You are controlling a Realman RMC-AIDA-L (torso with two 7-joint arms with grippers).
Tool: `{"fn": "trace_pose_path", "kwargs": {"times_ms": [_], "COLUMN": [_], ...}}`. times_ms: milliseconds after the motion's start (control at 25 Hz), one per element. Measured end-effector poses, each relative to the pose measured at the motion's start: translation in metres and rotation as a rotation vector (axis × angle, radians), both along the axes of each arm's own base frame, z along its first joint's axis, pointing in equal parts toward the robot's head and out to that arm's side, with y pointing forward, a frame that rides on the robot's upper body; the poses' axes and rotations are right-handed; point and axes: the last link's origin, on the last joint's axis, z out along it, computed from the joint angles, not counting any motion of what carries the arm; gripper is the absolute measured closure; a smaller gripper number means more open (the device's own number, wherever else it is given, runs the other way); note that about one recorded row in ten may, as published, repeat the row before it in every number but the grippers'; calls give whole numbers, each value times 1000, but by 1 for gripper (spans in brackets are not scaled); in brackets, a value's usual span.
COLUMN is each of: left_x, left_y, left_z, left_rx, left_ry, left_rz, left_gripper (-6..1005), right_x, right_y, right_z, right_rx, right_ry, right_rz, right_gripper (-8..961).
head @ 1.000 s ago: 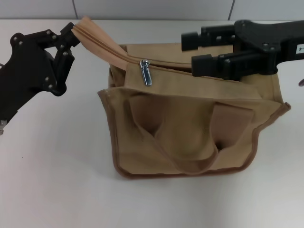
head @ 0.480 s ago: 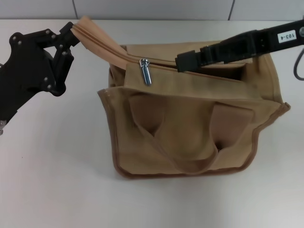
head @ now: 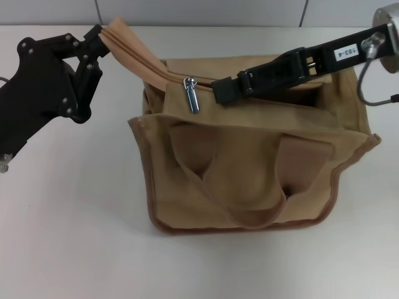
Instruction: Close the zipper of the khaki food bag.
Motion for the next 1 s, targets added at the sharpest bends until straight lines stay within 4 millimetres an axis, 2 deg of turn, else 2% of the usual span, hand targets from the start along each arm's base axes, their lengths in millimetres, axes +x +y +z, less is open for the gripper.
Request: {"fn": "trace_pose_path", "kwargs": {"times_ms": [360,1000], "left_x": [4,14], "left_y": [3,8], "left_z": [-1,-6], "left_rx": [-28,-73], "left_ry": [-18,-29], "left_rz": [-5,-34], "left_gripper": [991,991], "right_x": [-7,-18], "right_y": [3,6], "right_z": [-15,-29], "right_rx": [-10,-6], "right_ry": [-54,-65], "right_rz": [4,10], "right_gripper": [169,169]}}
